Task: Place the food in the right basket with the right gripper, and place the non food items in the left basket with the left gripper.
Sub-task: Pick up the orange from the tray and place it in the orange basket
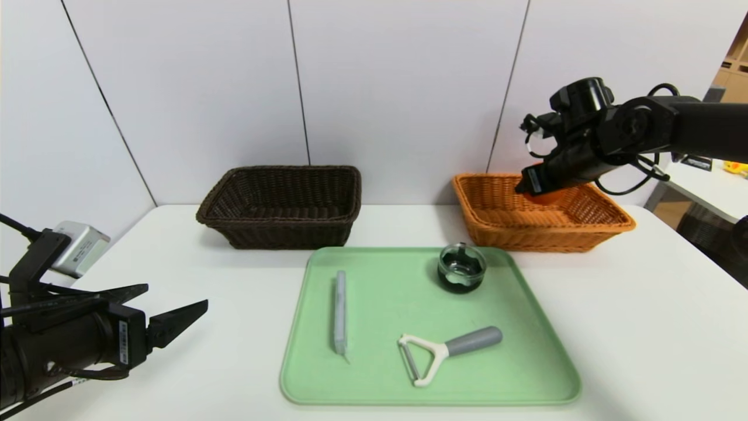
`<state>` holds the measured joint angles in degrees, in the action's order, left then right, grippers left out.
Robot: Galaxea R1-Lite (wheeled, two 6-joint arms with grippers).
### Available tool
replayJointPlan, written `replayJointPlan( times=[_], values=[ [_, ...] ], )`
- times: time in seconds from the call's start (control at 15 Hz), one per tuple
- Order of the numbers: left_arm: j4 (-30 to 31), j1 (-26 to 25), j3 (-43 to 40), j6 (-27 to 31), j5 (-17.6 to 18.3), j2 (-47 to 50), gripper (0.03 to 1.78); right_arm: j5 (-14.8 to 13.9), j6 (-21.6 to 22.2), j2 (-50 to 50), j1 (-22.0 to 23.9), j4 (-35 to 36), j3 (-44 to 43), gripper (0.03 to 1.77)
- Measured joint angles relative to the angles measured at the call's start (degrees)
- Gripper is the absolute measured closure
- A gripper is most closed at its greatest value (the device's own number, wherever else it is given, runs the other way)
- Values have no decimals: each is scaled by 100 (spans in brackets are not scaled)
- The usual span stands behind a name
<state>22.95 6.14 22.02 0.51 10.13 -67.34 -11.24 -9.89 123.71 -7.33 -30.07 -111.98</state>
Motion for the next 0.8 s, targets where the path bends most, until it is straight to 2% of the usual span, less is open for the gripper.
replayJointPlan(
  times=[0.13,0.33,0.8],
  values=[
    [0,0,-11,0,1,17,12,-5,83,62,-24,-234,0,61],
    [0,0,-24,0,0,26,12,-132,168,193,-55,-212,0,61],
    [0,0,-44,-7,6,26,12,-163,145,435,-63,-151,0,61]
  ],
)
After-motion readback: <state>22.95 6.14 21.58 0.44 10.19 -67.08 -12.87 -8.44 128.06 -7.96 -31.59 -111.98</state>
